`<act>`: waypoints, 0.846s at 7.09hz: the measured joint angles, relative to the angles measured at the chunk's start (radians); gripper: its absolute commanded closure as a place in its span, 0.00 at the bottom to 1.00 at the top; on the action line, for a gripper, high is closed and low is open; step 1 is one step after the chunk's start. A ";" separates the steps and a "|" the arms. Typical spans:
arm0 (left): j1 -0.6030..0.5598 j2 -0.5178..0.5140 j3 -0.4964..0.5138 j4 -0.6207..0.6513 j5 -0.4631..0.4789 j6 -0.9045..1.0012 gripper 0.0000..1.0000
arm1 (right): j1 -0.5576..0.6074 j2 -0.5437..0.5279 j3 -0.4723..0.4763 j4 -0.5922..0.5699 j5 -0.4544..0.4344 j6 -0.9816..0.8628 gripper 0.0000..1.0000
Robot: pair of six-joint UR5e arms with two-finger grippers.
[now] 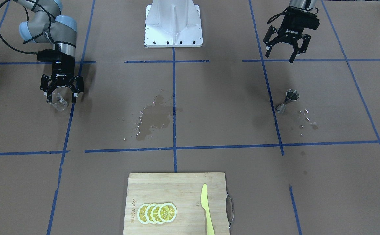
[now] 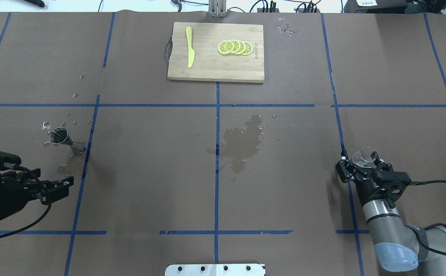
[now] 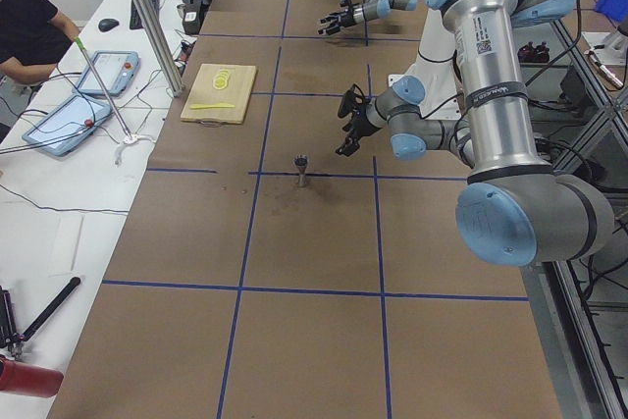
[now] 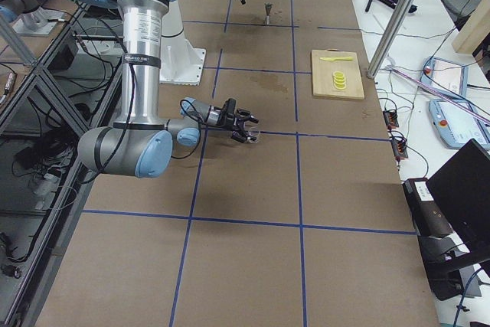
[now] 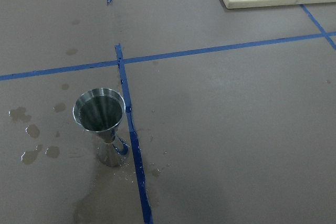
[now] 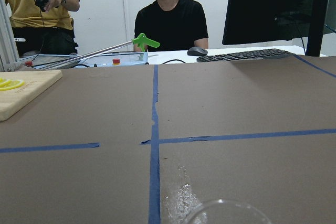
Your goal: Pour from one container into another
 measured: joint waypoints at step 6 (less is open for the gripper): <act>-0.002 -0.001 -0.009 0.000 -0.001 -0.002 0.00 | -0.048 -0.038 0.018 0.004 -0.009 -0.008 0.00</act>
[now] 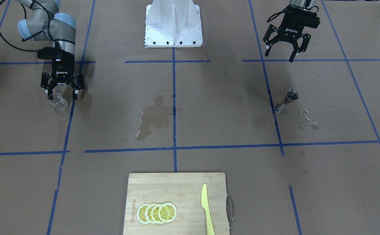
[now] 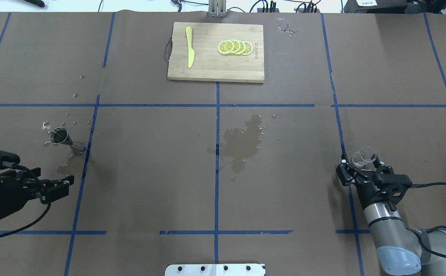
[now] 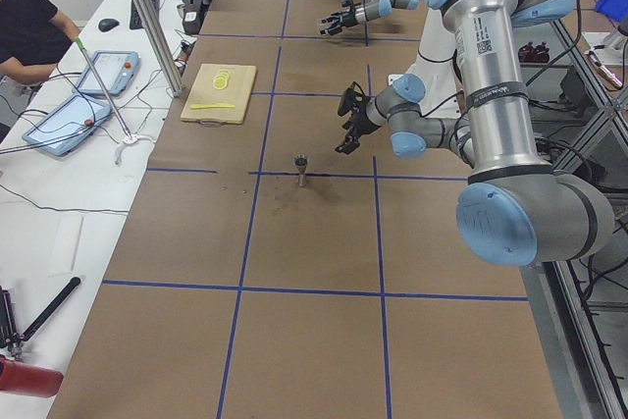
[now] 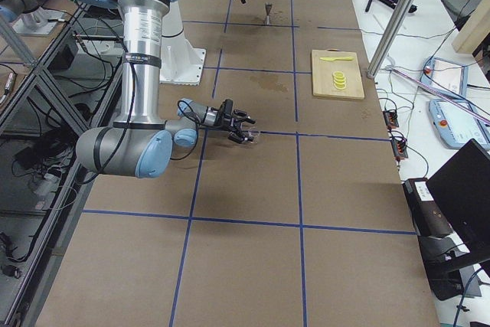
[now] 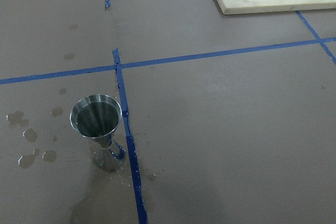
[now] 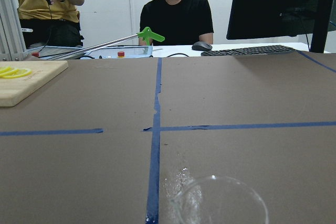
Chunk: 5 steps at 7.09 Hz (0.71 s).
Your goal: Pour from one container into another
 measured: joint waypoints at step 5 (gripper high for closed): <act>0.002 -0.001 0.005 0.000 0.000 -0.010 0.00 | -0.150 -0.197 0.196 -0.002 -0.022 -0.006 0.00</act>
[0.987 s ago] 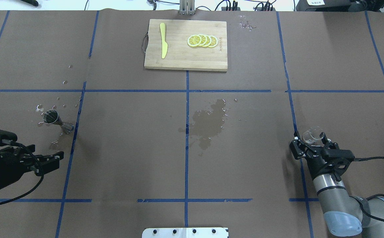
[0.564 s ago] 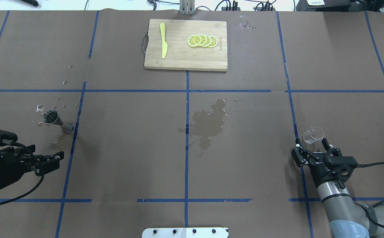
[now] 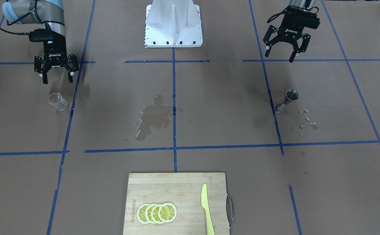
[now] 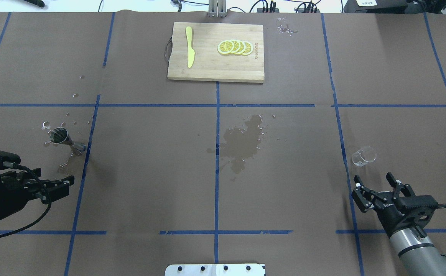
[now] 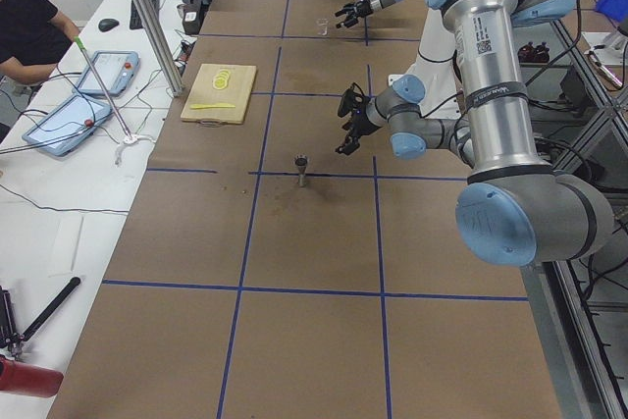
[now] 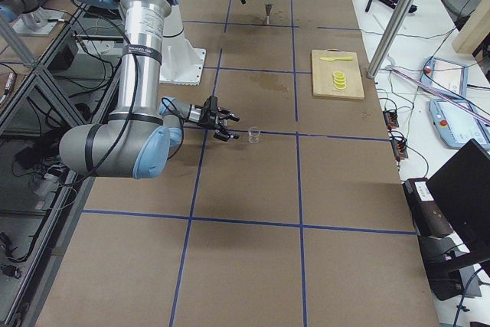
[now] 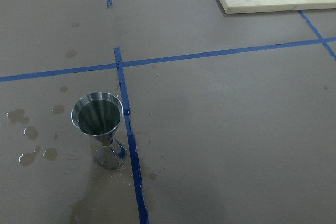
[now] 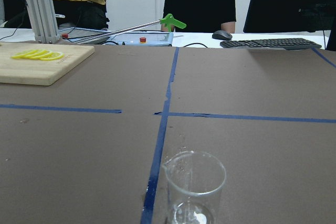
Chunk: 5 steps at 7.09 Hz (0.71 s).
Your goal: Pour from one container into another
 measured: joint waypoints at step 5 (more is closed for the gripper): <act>-0.005 0.000 -0.017 0.012 -0.009 0.005 0.00 | -0.035 -0.217 0.297 -0.179 0.131 -0.002 0.00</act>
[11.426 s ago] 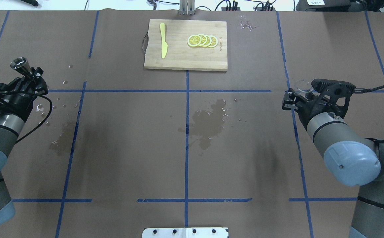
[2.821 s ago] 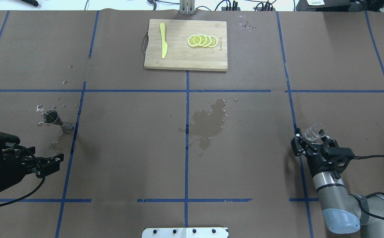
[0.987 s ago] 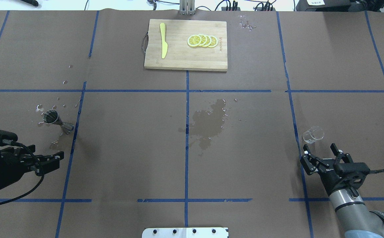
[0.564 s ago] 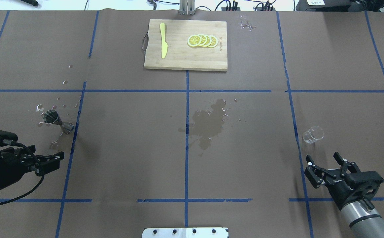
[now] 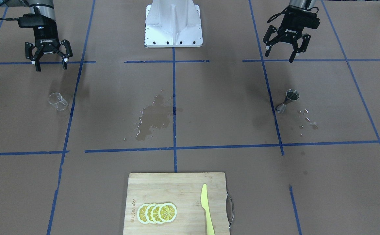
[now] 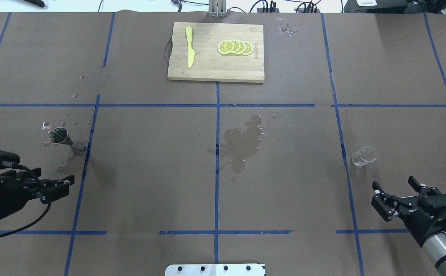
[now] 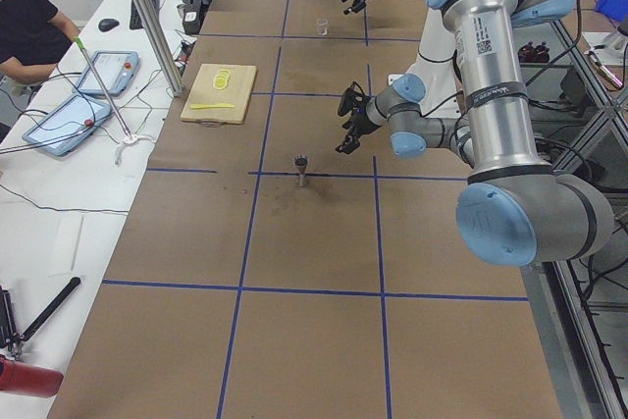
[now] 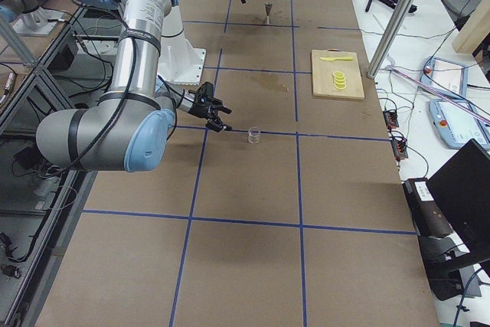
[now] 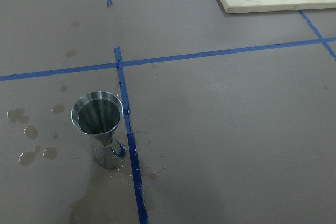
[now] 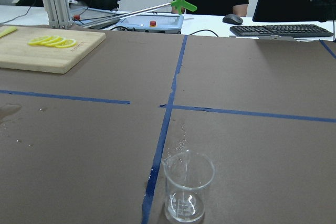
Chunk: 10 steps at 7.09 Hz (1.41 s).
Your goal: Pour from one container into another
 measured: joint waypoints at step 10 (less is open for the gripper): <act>-0.398 -0.115 -0.204 0.471 -0.460 0.390 0.00 | 0.576 0.109 0.325 -0.513 0.836 -0.590 0.00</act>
